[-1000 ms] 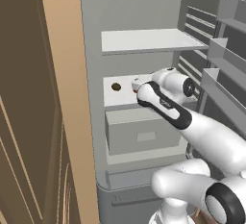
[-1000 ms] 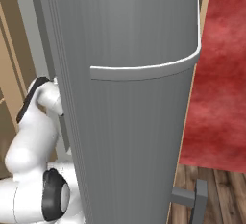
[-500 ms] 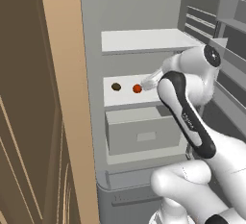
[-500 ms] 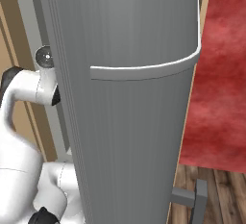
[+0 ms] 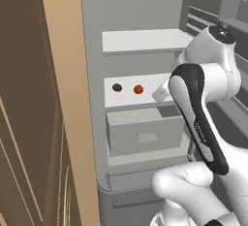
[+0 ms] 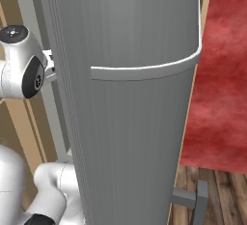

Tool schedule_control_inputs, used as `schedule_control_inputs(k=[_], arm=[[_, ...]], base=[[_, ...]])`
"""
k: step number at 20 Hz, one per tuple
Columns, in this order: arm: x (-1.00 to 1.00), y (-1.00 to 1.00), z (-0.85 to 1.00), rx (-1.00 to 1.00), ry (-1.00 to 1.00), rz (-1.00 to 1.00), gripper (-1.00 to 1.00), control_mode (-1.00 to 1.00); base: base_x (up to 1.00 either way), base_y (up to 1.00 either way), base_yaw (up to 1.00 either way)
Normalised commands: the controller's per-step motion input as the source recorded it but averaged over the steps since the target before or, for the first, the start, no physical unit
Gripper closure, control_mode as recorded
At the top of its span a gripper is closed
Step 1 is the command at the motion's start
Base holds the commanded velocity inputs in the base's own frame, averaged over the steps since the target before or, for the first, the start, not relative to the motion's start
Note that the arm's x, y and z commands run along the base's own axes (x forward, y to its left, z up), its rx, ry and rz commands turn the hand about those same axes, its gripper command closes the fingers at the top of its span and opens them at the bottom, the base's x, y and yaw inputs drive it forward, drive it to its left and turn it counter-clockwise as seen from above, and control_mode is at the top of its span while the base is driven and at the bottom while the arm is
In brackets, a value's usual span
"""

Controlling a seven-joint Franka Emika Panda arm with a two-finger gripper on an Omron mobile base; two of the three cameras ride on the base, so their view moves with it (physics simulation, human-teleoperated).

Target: Place the mustard and mustard from the counter to the top shelf of the fridge. If the existing items in the fridge are on the top shelf, move them to other shelves.

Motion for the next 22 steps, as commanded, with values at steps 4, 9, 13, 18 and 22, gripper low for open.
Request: schedule_control_inputs(k=[4,9,13,18,22], arm=[[-0.49,-0.33,-0.42,-0.11,-0.05,-0.16,-1.0,-1.0],[-0.21,-0.42,0.0,0.0,-0.22,-0.18,-1.0,-1.0],[-0.14,-0.29,0.0,0.01,-0.26,-0.13,-1.0,-1.0],[-0.07,-0.02,0.0,0.0,-0.29,-0.07,-1.0,-1.0],[0.0,0.0,0.0,0.0,-0.03,0.0,-1.0,-1.0]], base=[[0.0,0.0,0.0],[0.0,0.0,0.0],[0.0,0.0,0.0],[0.0,0.0,0.0],[0.0,0.0,0.0]])
